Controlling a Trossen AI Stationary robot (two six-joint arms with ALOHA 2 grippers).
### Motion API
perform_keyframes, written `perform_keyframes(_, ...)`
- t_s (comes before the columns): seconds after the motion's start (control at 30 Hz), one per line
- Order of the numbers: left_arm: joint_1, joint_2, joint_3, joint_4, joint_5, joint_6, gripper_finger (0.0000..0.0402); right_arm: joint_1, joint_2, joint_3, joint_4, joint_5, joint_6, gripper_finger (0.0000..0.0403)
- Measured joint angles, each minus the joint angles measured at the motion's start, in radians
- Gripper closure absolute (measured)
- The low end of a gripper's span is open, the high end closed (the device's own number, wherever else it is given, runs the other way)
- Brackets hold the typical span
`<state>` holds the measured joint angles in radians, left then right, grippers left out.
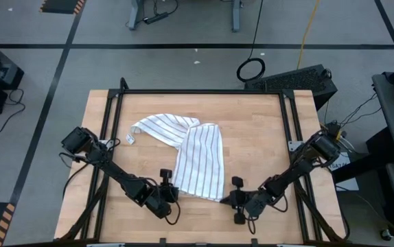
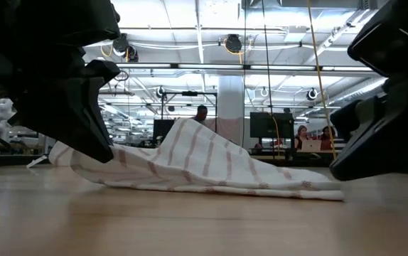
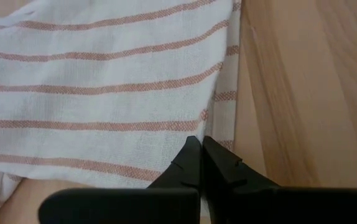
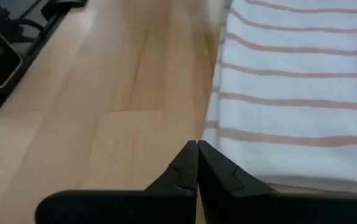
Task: Roll towel into tight, uniform cylinder
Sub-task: Fold the white brown kitchen towel
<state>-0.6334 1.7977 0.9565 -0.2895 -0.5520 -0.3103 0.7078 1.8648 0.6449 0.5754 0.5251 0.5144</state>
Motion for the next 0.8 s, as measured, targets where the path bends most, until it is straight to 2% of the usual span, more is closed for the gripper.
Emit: perform_keyframes(0.8, -0.016, 0.0, 0.0, 0.02, -0.029, 0.0, 0.0398, -0.008, 0.01, 0.003, -0.079, -0.001, 0.001, 0.0403)
